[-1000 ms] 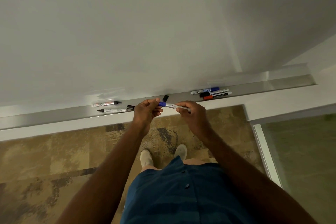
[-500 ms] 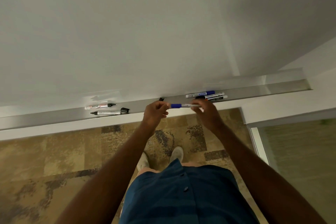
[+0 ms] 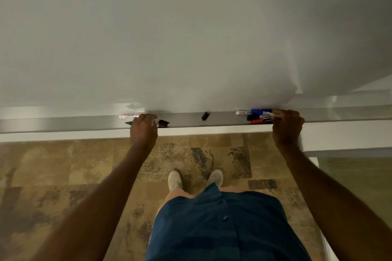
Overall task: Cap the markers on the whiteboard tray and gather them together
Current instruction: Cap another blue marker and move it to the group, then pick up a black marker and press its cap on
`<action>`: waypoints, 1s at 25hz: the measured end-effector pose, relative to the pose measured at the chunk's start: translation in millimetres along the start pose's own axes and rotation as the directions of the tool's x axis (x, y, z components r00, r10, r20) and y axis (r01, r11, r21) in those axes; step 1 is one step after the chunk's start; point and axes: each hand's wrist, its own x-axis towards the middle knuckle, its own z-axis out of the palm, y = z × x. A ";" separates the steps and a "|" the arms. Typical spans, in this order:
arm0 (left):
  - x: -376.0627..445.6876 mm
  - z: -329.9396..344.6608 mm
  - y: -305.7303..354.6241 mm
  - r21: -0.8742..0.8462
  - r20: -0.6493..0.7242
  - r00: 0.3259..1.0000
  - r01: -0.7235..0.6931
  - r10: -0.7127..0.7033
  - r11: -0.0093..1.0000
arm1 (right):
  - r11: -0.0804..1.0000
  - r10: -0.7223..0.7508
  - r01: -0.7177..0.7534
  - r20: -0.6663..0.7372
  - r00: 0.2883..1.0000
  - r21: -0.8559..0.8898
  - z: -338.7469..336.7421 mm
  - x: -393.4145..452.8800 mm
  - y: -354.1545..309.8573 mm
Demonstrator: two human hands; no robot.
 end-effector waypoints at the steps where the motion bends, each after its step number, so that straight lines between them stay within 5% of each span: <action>1: 3.6 -2.0 -4.5 0.032 0.010 1.000 -0.013 0.013 0.999 | 1.000 0.011 -0.011 -0.005 1.000 0.003 0.9 0.5 -2.6; 7: 9.3 -2.5 -21.9 0.125 0.138 0.988 -0.087 0.069 0.988 | 0.974 0.097 -0.068 -0.121 0.988 0.218 3.5 -20.3 -37.5; 10: 6.8 -0.1 -27.3 0.129 0.177 0.981 -0.102 0.079 0.986 | 0.934 -0.238 0.250 -0.081 0.968 0.255 16.3 -47.0 -81.4; 15: 7.6 -2.5 -33.4 0.138 0.210 0.968 -0.171 0.140 0.975 | 0.776 -0.630 0.602 0.169 0.758 0.188 39.3 -72.6 -161.5; 17: 11.2 -4.7 -34.7 0.146 0.202 0.969 -0.172 0.141 0.974 | 0.767 -0.637 0.632 0.261 0.726 0.114 44.3 -75.6 -176.4; 25: 8.7 -6.4 -23.8 0.011 0.070 0.976 -0.205 0.204 0.979 | 0.848 -0.525 0.517 0.336 0.782 0.121 47.7 -80.9 -180.9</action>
